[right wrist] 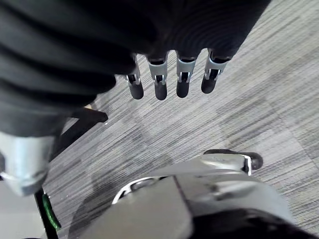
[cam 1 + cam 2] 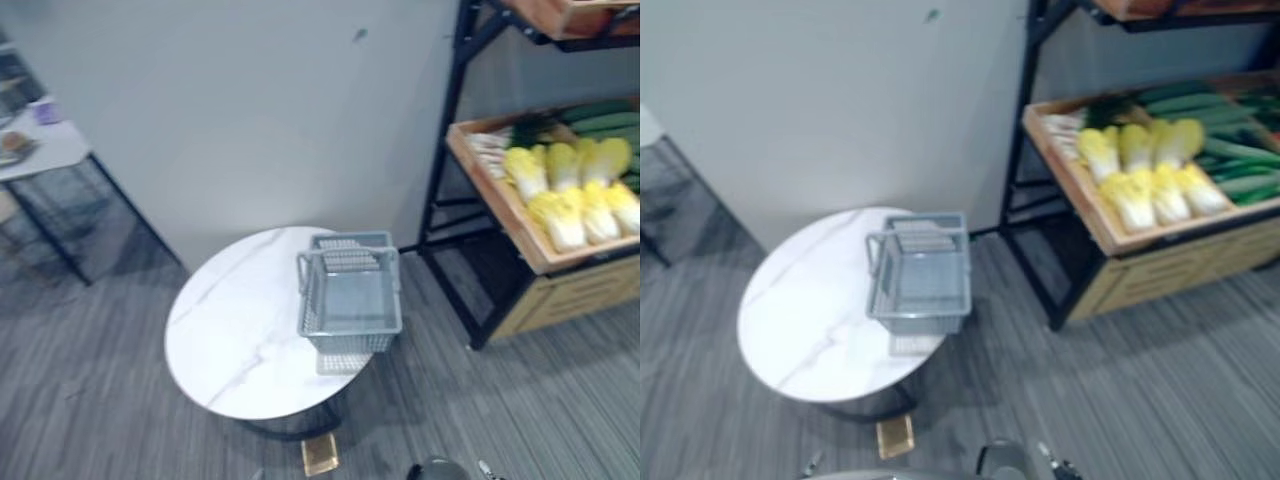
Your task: Pick vegetable in the basket
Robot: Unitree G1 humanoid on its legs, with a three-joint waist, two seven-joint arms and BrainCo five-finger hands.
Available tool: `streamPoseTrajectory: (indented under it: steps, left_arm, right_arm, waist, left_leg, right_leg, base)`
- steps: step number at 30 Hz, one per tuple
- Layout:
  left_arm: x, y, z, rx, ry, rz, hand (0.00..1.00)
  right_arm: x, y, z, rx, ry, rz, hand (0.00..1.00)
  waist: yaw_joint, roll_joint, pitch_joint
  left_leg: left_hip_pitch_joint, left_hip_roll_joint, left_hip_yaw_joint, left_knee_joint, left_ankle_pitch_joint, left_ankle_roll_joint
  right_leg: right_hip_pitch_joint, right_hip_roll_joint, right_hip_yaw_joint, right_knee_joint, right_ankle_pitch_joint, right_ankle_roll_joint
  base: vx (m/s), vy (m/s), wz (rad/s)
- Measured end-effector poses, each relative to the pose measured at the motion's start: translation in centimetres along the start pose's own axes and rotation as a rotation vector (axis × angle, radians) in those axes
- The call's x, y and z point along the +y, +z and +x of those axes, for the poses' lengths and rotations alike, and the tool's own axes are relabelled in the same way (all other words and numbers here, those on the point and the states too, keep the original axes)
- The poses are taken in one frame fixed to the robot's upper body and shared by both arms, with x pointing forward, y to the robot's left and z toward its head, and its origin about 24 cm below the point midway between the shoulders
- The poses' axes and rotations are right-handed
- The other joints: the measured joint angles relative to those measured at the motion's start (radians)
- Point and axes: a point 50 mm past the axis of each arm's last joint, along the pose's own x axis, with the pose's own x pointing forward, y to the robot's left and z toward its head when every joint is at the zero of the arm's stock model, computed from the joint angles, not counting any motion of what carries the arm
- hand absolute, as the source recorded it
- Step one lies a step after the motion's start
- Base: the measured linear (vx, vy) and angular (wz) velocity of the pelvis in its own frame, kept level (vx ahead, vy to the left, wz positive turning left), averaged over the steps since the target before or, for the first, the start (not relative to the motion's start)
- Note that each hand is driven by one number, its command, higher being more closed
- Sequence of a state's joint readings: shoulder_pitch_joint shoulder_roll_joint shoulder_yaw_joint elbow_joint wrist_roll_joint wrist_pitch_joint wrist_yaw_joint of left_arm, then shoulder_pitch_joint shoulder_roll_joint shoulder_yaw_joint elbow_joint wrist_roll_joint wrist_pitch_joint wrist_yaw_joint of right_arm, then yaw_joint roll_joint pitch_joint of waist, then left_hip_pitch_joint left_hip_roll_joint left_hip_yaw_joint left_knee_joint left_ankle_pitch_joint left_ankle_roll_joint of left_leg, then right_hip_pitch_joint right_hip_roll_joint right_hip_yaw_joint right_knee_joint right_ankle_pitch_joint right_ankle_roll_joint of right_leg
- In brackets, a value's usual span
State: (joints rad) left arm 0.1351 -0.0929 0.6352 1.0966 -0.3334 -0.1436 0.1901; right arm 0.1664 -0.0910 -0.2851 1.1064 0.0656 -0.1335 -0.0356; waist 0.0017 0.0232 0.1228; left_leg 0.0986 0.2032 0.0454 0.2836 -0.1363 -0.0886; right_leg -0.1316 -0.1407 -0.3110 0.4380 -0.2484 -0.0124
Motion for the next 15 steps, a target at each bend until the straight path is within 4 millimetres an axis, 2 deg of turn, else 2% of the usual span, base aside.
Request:
streamPoseTrajectory:
  steps: [3,6,9,10,11,12,14,15]
  left_arm:
    - [0.2,-0.1,0.0,-0.004,0.003,0.004,0.0]
    - [-0.1,0.3,0.0,-0.025,-0.013,0.04,0.0]
    - [-0.3,0.7,0.1,-0.045,-0.025,0.081,0.0]
    - [-0.3,0.8,0.1,-0.054,-0.02,0.097,0.0]
    - [-0.3,0.8,0.1,-0.057,-0.015,0.117,0.0]
    - [-0.3,0.9,0.1,-0.059,-0.012,0.124,0.0]
    - [-0.7,1.6,0.3,-0.083,-0.03,0.186,0.0]
    - [-1.1,2.1,0.3,-0.101,-0.043,0.209,0.0]
  right_arm:
    - [-0.1,0.2,0.1,-0.003,-0.011,0.026,0.0]
    - [-0.1,0.2,0.1,-0.003,-0.013,0.032,0.0]
    - [-0.3,1.3,0.4,-0.03,-0.019,0.023,0.0]
    - [-0.2,2.3,0.6,-0.055,-0.018,0.008,0.0]
    - [0.1,3.5,0.9,-0.089,-0.014,-0.03,0.0]
    - [0.2,4.3,1.0,-0.116,-0.011,-0.053,0.0]
    - [1.9,8.7,0.8,-0.292,0.035,-0.14,0.0]
    - [2.4,10.2,0.6,-0.354,0.047,-0.17,0.0]
  waist:
    - [-0.002,0.0,0.0]
    - [-0.006,-0.001,0.0]
    - [-0.005,-0.007,0.002]
    - [-0.008,-0.006,0.002]
    - [-0.012,-0.002,0.002]
    - [-0.012,0.001,0.003]
    - [-0.019,-0.002,0.001]
    - [-0.021,-0.005,0.006]
  left_leg:
    - [-0.008,0.005,0.099,-0.045,0.079,0.001]
    - [-0.012,0.023,0.184,-0.104,0.087,-0.004]
    - [-0.039,0.0,0.21,-0.173,0.101,-0.02]
    - [-0.051,-0.014,0.198,-0.198,0.135,-0.033]
    - [-0.062,-0.022,0.189,-0.216,0.199,-0.039]
    - [-0.068,-0.023,0.196,-0.221,0.216,-0.044]
    - [-0.057,-0.031,0.213,-0.29,0.197,-0.054]
    - [-0.06,-0.036,0.215,-0.304,0.196,-0.053]
  right_leg:
    - [0.05,0.0,-0.051,-0.078,0.002,0.004]
    - [0.079,-0.006,-0.093,-0.122,0.017,0.0]
    - [0.085,-0.047,-0.117,-0.126,0.025,0.013]
    - [0.084,-0.056,-0.117,-0.133,0.034,0.027]
    - [0.086,-0.05,-0.113,-0.144,0.045,0.04]
    - [0.086,-0.042,-0.105,-0.149,0.051,0.047]
    - [0.079,-0.021,-0.072,-0.214,0.111,0.069]
    - [0.075,-0.019,-0.067,-0.236,0.13,0.073]
  base:
    - [0.1,-0.165,0.49]
    - [0.09,-0.054,0.47]
    - [0.07,0.067,0.27]
    - [0.05,0.151,-0.01]
    - [0.05,0.172,-0.1]
    - [0.05,0.198,-0.22]
    - [0.04,0.23,-0.22]
    - [0.0,0.278,-0.16]
